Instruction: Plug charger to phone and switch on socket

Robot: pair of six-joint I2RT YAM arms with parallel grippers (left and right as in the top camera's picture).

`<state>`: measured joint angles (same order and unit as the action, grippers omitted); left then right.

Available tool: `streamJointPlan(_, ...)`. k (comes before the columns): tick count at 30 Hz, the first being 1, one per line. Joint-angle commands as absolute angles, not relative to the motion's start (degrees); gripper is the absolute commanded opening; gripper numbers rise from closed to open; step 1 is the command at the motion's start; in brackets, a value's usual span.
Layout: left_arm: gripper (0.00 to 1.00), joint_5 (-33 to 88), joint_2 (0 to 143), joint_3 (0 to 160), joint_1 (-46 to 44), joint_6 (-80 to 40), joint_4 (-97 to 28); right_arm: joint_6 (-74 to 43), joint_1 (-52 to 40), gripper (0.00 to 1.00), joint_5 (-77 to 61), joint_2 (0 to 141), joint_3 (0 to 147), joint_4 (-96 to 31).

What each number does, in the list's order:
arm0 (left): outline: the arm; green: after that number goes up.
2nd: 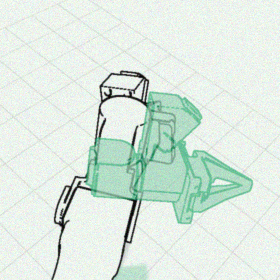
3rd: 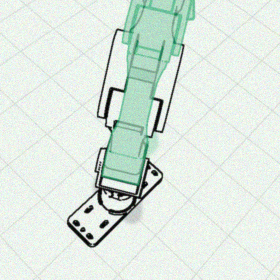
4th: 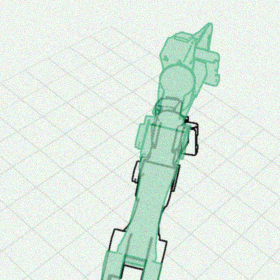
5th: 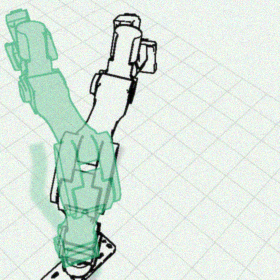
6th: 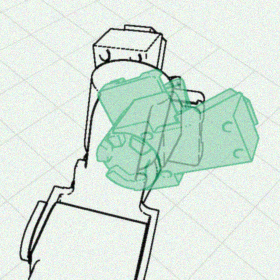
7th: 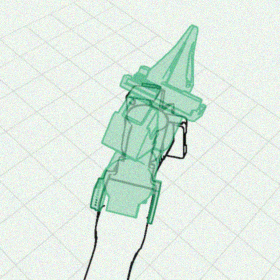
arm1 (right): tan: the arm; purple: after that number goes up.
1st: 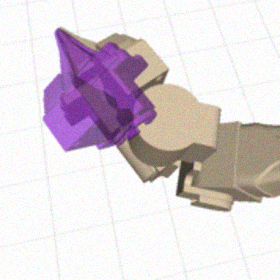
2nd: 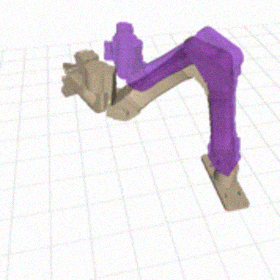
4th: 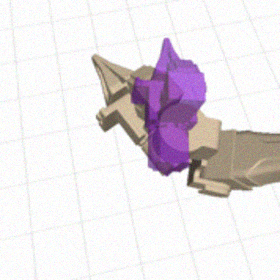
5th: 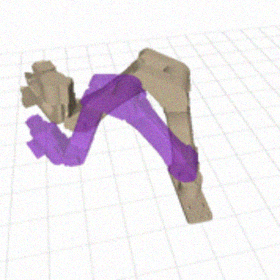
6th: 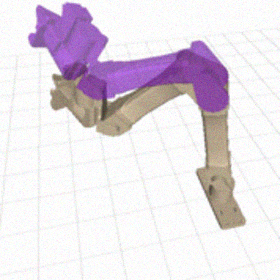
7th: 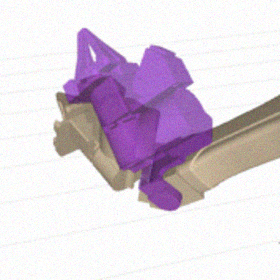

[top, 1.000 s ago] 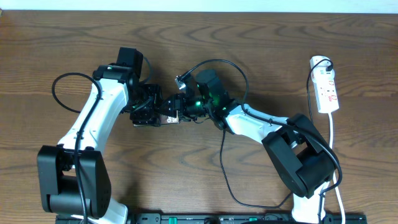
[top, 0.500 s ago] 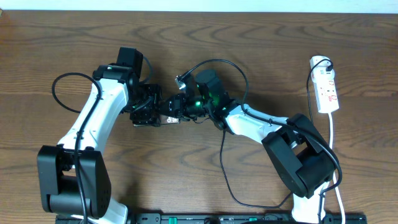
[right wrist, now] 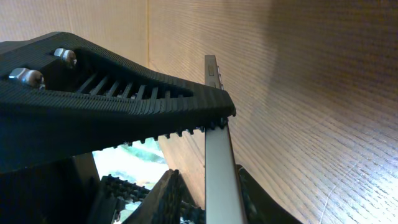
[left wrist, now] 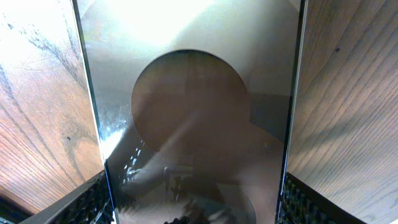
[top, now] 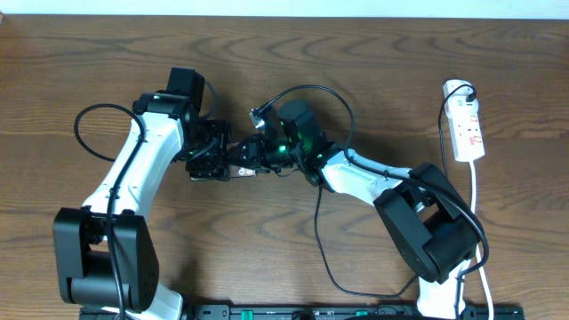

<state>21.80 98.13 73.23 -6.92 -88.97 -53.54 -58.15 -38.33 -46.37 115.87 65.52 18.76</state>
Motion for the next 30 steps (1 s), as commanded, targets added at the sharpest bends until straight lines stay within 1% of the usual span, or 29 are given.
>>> streamJointPlan(1, 0.07, 22.52, 96.12, 75.22, -7.18, -89.86, -53.76, -57.82, -39.11, 0.24, -45.74, 115.79, 65.73, 18.81)
streamJointPlan(2, 0.07, 22.52, 96.12, 75.22, -7.18, -89.86, -53.76, -57.82, -39.11, 0.22, -45.74, 115.79, 65.73, 18.74)
streamJointPlan(10, 0.07, 22.52, 96.12, 75.22, -7.18, -89.84, -53.74, -57.8, -39.11, 0.18, -45.71, 115.79, 65.73, 18.46)
streamJointPlan(17, 0.07, 22.5, 96.12, 75.22, -7.18, -89.86, -53.76, -57.8, -39.29, 0.12, -45.69, 115.79, 65.73, 18.41)
streamJointPlan(24, 0.07, 22.5, 96.12, 75.22, -7.18, -89.82, -53.76, -57.78, -39.48, 0.12, -45.36, 115.79, 65.73, 18.41)
streamJointPlan(30, 0.08, 22.5, 96.12, 75.24, -7.18, -89.67, -53.76, -57.6, -39.86, 0.09, -45.08, 115.79, 65.73, 18.41)
